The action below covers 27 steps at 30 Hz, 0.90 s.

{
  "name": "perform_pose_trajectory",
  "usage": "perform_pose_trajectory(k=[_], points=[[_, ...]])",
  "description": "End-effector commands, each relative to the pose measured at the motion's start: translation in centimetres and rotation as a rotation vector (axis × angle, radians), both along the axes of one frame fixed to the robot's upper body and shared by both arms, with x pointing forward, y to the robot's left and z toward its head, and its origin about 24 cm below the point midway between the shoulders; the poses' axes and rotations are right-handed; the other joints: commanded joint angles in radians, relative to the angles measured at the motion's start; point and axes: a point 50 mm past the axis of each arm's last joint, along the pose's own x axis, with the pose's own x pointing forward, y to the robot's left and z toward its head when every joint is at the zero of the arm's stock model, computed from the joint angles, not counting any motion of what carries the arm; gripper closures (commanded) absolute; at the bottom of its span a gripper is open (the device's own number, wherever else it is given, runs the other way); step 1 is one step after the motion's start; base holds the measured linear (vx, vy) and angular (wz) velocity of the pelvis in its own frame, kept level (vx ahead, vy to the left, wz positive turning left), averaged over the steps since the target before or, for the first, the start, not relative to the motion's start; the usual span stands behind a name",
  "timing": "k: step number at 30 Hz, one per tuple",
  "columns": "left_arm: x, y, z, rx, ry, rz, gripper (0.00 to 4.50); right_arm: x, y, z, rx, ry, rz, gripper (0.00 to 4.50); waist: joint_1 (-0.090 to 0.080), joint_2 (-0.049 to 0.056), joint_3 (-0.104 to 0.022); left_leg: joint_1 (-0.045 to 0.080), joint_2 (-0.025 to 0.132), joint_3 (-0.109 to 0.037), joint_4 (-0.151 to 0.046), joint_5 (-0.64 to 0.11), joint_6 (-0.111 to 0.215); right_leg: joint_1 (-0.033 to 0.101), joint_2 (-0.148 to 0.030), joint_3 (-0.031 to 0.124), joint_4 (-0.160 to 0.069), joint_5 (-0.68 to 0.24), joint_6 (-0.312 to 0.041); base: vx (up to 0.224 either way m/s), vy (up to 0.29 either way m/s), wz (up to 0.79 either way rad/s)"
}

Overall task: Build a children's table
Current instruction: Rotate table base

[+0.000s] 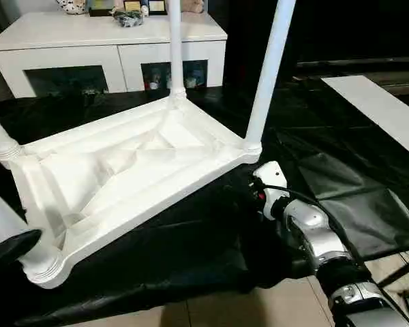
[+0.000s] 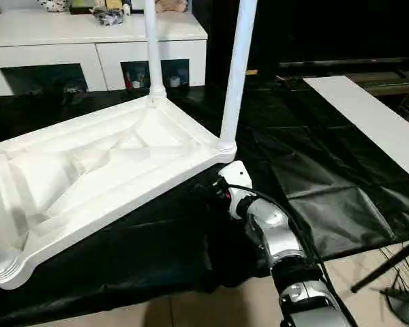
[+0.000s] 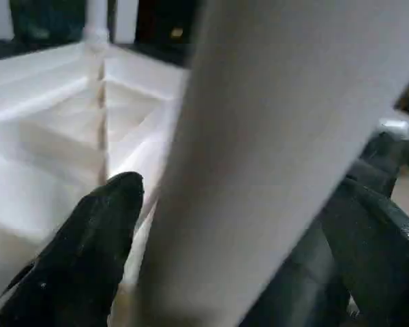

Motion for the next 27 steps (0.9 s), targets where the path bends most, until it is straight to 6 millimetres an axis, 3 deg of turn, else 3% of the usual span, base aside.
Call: perform_pose_trajectory(k=[1, 5, 7, 10, 11, 15, 18, 19, 21, 24, 25, 26, 27], points=[[1.1, -1.9, -0.1, -0.030, -0.018, -0.046, 0.04, 0.7, 0.1, -0.1, -0.034, 0.015, -0.072, 0.91, -0.002, 0.023, -0.036, 0.022, 0.052, -0.033, -0.106, -0.530, -0.056, 0.003, -0.043, 0.039, -0.082, -0.499, -0.162, 0.000, 0.000, 0.00], [2.6, -5.8, -0.2, -0.107, -0.052, -0.162, 0.04, 1.6, 0.4, -0.4, -0.028, 0.064, -0.187, 0.91, 0.002, 0.025, -0.039, 0.032, 0.051, -0.028, -0.103, -0.529, -0.068, -0.001, -0.039, 0.041, -0.076, -0.446, -0.184, 0.000, 0.000, 0.00], [3.0, -7.8, 0.1, -0.157, -0.064, -0.240, 0.04, 2.0, 0.5, -0.4, -0.041, 0.084, -0.218, 0.91, 0.001, 0.028, -0.041, 0.024, 0.051, -0.030, -0.104, -0.510, -0.071, 0.007, -0.040, 0.039, -0.067, -0.421, -0.187, 0.000, 0.000, 0.00], [3.1, -9.2, 0.5, -0.193, -0.064, -0.322, 0.04, 2.3, 0.6, -0.3, -0.057, 0.088, -0.224, 0.91, -0.001, 0.022, -0.043, 0.016, 0.047, -0.026, -0.101, -0.477, -0.068, 0.013, -0.039, 0.038, -0.065, -0.393, -0.184, 0.000, 0.000, 0.00], [3.1, -10.7, 1.0, -0.229, -0.060, -0.410, 0.04, 2.6, 0.9, 0.0, -0.053, 0.089, -0.211, 0.91, -0.003, 0.022, -0.043, 0.014, 0.046, -0.027, -0.101, -0.471, -0.066, 0.015, -0.039, 0.038, -0.063, -0.392, -0.184, 0.000, 0.000, 0.00], [3.0, -12.7, 1.7, -0.283, -0.056, -0.536, 0.04, 2.9, 1.7, 0.3, -0.058, 0.089, -0.179, 0.91, -0.005, 0.015, -0.048, 0.010, 0.046, -0.022, -0.095, -0.412, -0.054, 0.019, -0.038, 0.038, -0.057, -0.347, -0.201, 0.000, 0.000, 0.00], [3.2, -14.5, 2.4, -0.322, -0.066, -0.626, 0.04, 3.0, 2.5, 0.5, -0.046, 0.095, -0.142, 0.91, -0.003, 0.020, -0.050, 0.007, 0.046, -0.020, -0.091, -0.377, -0.053, 0.021, -0.037, 0.038, -0.050, -0.311, -0.222, 0.000, 0.000, 0.00], [3.5, -16.0, 2.6, -0.323, -0.075, -0.691, 0.04, 3.1, 3.1, 0.7, -0.055, 0.089, -0.110, 0.91, -0.004, 0.016, -0.048, 0.007, 0.046, -0.019, -0.092, -0.377, -0.054, 0.022, -0.036, 0.037, -0.050, -0.317, -0.220, 0.000, 0.000, 0.00], [3.9, -17.0, 2.7, -0.323, -0.087, -0.723, 0.04, 3.1, 3.5, 0.8, -0.048, 0.088, -0.093, 0.91, -0.005, 0.017, -0.049, 0.010, 0.046, -0.019, -0.091, -0.383, -0.058, 0.020, -0.036, 0.037, -0.052, -0.331, -0.217, 0.000, 0.000, 0.00], [4.7, -18.3, 2.5, -0.320, -0.093, -0.764, 0.04, 3.1, 4.4, 1.2, -0.023, 0.082, -0.048, 0.91, -0.010, 0.013, -0.050, -0.002, 0.045, -0.021, -0.091, -0.354, -0.057, 0.031, -0.039, 0.038, -0.050, -0.315, -0.211, 0.000, 0.000, 0.00], [4.8, -18.5, 2.5, -0.320, -0.094, -0.773, 0.04, 3.1, 4.5, 1.2, -0.022, 0.080, -0.040, 0.91, -0.010, 0.011, -0.052, 0.005, 0.045, -0.019, -0.088, -0.344, -0.053, 0.026, -0.040, 0.039, -0.051, -0.309, -0.211, 0.000, 0.000, 0.00], [5.2, -19.1, 2.5, -0.318, -0.100, -0.791, 0.04, 3.0, 5.0, 1.2, -0.017, 0.078, -0.011, 0.91, -0.016, 0.009, -0.050, -0.002, 0.045, -0.020, -0.089, -0.333, -0.048, 0.031, -0.041, 0.040, -0.051, -0.303, -0.217, 0.000, 0.000, 0.00], [5.3, -19.2, 2.5, -0.317, -0.103, -0.795, 0.04, 3.0, 5.2, 1.2, -0.015, 0.077, -0.002, 0.91, -0.016, 0.010, -0.052, 0.000, 0.045, -0.020, -0.088, -0.329, -0.047, 0.032, -0.042, 0.039, -0.051, -0.303, -0.218, 0.000, 0.000, 0.00]])
